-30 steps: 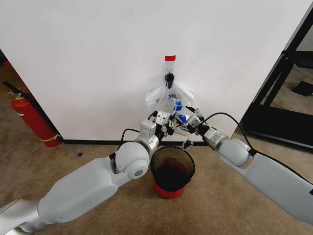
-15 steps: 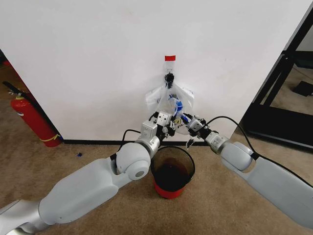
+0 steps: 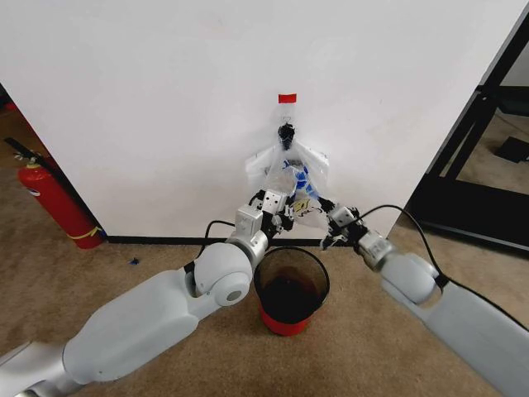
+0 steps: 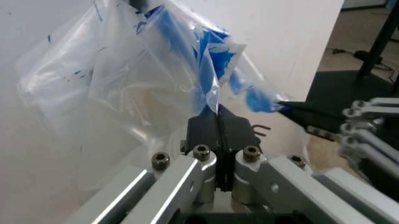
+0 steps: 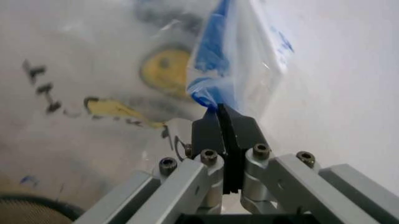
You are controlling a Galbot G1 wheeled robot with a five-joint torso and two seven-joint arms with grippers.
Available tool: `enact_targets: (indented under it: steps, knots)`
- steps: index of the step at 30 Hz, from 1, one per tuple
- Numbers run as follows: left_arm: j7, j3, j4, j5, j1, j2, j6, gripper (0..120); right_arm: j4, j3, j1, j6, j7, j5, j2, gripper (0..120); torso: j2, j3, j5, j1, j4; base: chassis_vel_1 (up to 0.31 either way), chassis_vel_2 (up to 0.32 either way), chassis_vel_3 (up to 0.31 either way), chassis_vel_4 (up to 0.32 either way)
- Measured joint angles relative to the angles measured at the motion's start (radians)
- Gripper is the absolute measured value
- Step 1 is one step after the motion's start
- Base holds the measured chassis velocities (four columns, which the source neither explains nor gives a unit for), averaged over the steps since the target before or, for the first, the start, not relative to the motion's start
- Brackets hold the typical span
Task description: Pick up the garbage bag from the wall and place it over the trash bin.
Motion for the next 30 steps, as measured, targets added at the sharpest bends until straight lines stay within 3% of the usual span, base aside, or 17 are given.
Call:
enact_targets:
  steps: [7, 14, 21, 30]
  knots:
    - [-0.005, -0.054, -0.02, 0.008, 0.049, -0.014, -0.009, 0, 0.05, 0.085, -0.072, 0.074, 0.088, 0.226, 0.128, 0, 0.0, 0.0, -0.0005, 0.0, 0.0003, 0.0, 0.0, 0.0, 0.0]
    - [-0.009, -0.11, -0.071, 0.021, 0.122, -0.002, -0.023, 0, 0.111, 0.159, -0.142, 0.1, 0.087, 0.346, 0.153, 0, 0.0, 0.0, -0.0003, 0.0, 0.0004, 0.0, 0.0, 0.0, 0.0]
    - [-0.009, -0.177, -0.133, 0.039, 0.217, 0.01, -0.024, 0, 0.169, 0.208, -0.238, 0.102, 0.058, 0.38, 0.163, 0, 0.0, 0.0, -0.0002, 0.0, 0.0002, 0.0, 0.0, 0.0, 0.0]
    - [0.019, -0.242, -0.207, 0.088, 0.376, 0.031, -0.038, 0, 0.224, 0.254, -0.379, 0.12, 0.005, 0.322, 0.181, 0, 0.0, 0.0, -0.0001, 0.0, 0.0002, 0.0, 0.0, 0.0, 0.0]
